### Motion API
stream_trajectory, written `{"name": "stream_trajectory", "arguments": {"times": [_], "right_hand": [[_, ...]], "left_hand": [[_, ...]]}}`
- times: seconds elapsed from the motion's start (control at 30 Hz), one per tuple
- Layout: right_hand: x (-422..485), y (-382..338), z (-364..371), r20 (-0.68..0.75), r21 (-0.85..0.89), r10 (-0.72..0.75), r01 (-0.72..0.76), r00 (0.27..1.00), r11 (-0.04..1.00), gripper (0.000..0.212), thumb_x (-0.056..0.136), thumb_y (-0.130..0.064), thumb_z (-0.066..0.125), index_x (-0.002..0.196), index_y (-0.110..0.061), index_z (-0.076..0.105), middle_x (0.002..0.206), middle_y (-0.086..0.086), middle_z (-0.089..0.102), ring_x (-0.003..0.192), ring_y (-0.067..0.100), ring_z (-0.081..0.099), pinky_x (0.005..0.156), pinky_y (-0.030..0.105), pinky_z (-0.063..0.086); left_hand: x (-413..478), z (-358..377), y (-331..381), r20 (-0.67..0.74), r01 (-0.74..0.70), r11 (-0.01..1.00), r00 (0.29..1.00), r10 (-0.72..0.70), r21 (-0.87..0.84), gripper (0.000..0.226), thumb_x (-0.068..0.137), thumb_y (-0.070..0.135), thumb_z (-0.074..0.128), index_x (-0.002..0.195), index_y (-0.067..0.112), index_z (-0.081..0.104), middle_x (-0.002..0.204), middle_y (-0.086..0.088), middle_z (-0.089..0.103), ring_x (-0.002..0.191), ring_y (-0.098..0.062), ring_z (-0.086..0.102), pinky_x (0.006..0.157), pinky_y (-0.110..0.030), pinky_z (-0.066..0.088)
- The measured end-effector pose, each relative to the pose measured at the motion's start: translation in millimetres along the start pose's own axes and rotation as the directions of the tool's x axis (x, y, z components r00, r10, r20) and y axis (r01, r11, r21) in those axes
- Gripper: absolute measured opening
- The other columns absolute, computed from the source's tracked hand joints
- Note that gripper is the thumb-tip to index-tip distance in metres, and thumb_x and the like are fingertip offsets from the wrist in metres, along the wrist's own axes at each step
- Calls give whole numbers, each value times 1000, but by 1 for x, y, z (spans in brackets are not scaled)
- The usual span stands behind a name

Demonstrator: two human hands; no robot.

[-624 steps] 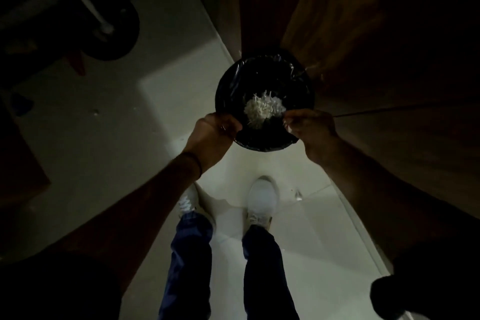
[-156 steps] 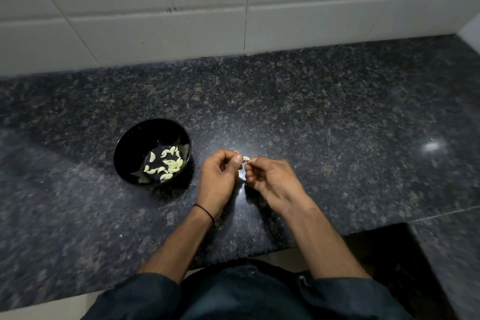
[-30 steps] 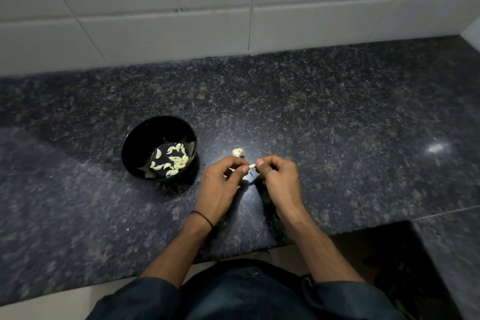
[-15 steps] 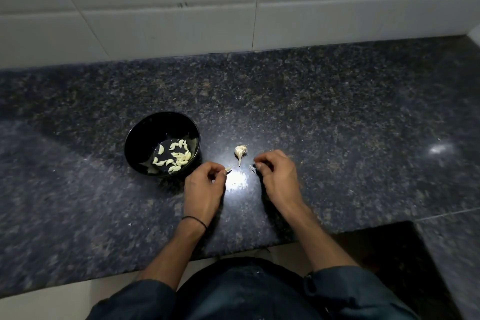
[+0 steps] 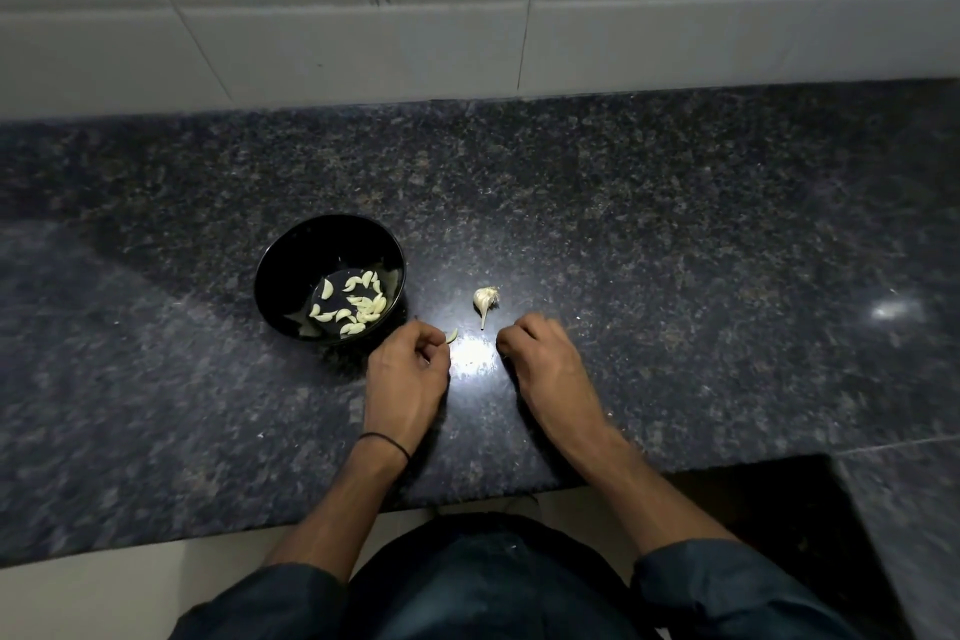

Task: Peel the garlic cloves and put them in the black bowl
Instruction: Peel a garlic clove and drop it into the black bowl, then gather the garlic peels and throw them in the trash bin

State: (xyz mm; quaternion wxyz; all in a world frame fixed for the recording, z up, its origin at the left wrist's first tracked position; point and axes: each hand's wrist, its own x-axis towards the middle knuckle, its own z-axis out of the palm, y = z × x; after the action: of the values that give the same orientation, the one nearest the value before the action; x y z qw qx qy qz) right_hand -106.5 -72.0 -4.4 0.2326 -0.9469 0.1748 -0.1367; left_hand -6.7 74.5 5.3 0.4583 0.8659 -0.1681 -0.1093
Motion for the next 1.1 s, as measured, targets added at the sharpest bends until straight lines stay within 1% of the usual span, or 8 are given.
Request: {"name": "stream_trajectory", "arguments": {"times": [0.33,0.5,0.6,0.73,0.83,0.93,1.0,1.1], "right_hand": [[0,2,12,-1,-103,32,-32,999,994,36,73,18,63,88,-13,53,92,2,44,81,19,41,60,38,43],[-6,6,8,-26,135,101,-97,995,986,31,79,18,55,83,-13,54,90,0,46,83,19,44,69,39,43],[-9,3,3,-40,283,155,-138,987,949,18,94,3,57,86,-13,60,91,-2,50,86,17,50,76,31,44],[1,0,4,-38,344,120,-100,992,934,9,97,-8,61,96,-12,69,93,0,55,87,15,54,78,24,45],[15,0,11,2,252,16,-16,1000,968,9,95,-8,64,101,-7,70,93,4,55,85,19,53,73,29,45],[16,2,15,14,65,-118,117,993,991,5,92,-4,66,95,-8,64,91,4,50,82,16,42,67,27,33],[12,4,14,15,-29,-170,170,985,985,14,88,3,64,93,-8,58,91,5,47,81,16,38,65,26,27],[7,5,12,10,-94,-157,158,987,983,27,79,15,62,88,-9,54,89,6,44,79,20,39,60,32,31]], "left_hand": [[-17,-8,-2,-60,-92,993,994,97,74,10,90,5,65,95,13,69,82,2,64,73,-13,58,71,-30,50],[-27,-11,-9,-57,-113,988,991,119,103,14,90,3,64,99,14,68,89,3,64,76,-9,57,73,-26,48],[-32,-9,-10,-61,-121,985,990,129,122,17,90,2,64,101,13,67,92,2,63,77,-12,56,74,-22,46],[-38,-4,-8,-49,-101,981,993,110,165,20,88,1,65,105,13,64,96,2,57,82,-13,54,77,-10,38],[-41,-1,-8,-39,-100,977,993,109,189,24,88,2,64,109,13,62,102,2,55,91,-15,53,84,-25,45],[-43,1,-8,-58,-95,977,993,107,190,26,88,2,63,112,12,62,105,1,56,94,-16,54,87,-34,49],[-45,2,-7,-74,-87,979,992,102,182,28,88,2,63,114,12,62,106,1,57,96,-17,55,89,-37,49],[-47,4,-6,-83,-91,980,991,107,178,27,88,2,62,114,12,61,107,1,57,99,-19,55,91,-42,50]]}}
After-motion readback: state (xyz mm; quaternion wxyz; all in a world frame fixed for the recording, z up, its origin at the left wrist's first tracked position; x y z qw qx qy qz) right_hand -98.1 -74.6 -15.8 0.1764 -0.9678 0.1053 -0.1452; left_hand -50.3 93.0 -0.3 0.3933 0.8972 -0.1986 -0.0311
